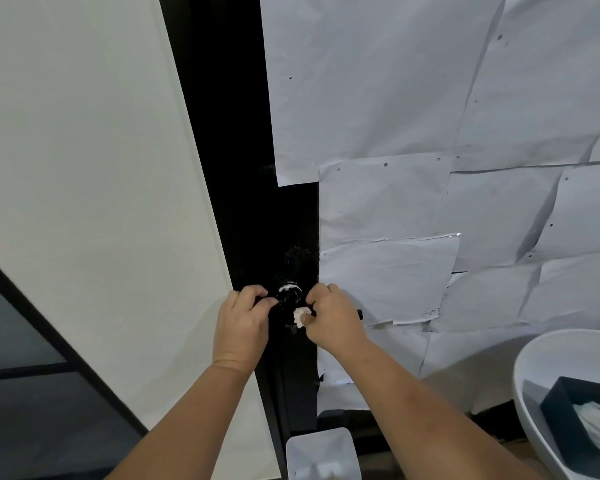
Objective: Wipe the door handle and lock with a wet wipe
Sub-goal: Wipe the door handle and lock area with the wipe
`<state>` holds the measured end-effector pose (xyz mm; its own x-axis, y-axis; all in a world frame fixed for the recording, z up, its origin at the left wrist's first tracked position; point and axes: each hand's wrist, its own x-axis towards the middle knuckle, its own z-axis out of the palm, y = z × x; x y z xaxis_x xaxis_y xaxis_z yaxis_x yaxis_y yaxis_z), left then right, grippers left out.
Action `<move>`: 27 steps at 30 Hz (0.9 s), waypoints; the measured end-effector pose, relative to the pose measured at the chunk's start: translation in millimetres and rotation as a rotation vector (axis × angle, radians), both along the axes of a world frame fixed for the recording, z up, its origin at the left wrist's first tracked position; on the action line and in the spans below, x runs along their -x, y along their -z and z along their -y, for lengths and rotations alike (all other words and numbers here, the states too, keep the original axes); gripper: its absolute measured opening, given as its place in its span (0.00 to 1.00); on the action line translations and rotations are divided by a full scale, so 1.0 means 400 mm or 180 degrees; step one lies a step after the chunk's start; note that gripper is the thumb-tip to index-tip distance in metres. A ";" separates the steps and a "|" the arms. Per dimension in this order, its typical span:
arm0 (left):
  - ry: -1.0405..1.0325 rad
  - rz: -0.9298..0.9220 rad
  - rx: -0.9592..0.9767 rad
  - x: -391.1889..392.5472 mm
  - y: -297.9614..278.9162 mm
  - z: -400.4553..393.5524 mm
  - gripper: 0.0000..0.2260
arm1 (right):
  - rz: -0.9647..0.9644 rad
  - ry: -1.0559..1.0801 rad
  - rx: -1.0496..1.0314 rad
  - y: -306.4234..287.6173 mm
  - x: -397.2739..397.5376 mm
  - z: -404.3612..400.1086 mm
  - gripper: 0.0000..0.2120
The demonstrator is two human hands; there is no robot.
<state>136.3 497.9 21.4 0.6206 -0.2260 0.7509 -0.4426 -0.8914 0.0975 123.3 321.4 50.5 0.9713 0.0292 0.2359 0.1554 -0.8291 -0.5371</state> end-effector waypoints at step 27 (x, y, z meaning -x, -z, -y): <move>-0.0302 -0.0932 -0.0117 0.041 -0.039 0.050 0.03 | 0.0173 -0.0016 0.0490 -0.017 0.009 0.018 0.06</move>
<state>120.1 477.8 36.9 0.8290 -0.1802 0.5294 -0.3149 -0.9327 0.1757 119.9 314.1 57.4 0.9570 0.0739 0.2805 0.1852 -0.9001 -0.3944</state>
